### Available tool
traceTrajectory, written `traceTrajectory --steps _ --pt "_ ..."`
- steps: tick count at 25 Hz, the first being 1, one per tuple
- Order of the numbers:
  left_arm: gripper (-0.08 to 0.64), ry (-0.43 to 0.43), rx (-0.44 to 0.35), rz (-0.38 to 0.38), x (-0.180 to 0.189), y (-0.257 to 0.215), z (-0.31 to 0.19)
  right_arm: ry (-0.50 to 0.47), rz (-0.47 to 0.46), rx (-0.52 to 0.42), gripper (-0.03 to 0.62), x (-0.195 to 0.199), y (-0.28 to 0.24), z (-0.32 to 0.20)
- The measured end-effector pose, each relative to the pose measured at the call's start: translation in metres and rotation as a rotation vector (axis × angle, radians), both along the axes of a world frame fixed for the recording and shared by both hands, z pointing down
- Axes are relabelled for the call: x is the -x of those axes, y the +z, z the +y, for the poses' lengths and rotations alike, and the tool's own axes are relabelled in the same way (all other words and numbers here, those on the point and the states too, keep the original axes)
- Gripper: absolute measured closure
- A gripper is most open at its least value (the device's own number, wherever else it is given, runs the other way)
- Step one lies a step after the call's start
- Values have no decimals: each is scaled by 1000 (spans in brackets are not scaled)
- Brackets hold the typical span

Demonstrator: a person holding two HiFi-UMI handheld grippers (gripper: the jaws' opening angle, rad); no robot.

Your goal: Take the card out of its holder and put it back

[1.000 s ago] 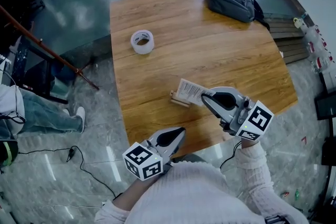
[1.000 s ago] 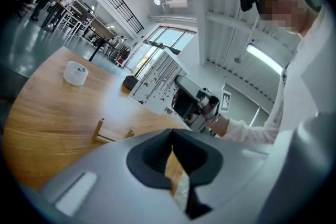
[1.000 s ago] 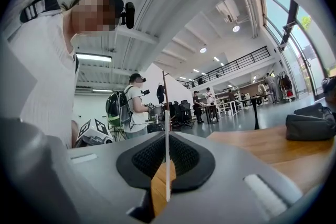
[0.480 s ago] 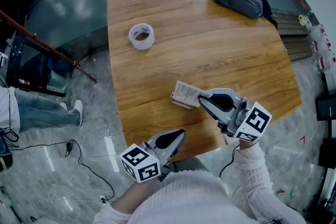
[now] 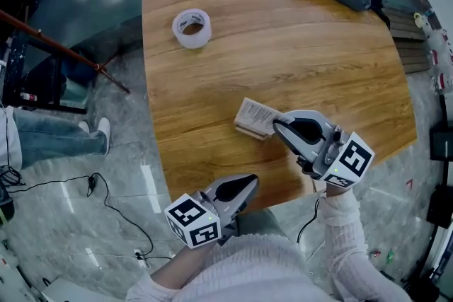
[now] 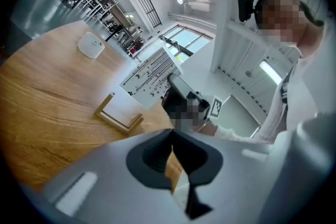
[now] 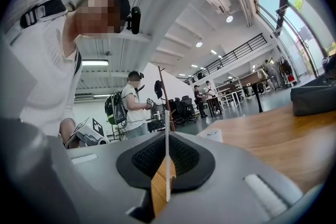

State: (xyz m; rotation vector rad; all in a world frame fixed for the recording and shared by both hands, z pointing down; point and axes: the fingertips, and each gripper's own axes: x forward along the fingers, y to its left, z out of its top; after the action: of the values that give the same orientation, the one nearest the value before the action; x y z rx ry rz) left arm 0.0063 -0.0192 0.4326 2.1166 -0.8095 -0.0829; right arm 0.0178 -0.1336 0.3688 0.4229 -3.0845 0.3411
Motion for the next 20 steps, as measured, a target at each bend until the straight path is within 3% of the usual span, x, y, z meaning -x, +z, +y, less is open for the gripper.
traceTrajectory --steps 20 --pt "552 -33 38 17 2 22 3 -19 -20 4 578 -4 23 -4"
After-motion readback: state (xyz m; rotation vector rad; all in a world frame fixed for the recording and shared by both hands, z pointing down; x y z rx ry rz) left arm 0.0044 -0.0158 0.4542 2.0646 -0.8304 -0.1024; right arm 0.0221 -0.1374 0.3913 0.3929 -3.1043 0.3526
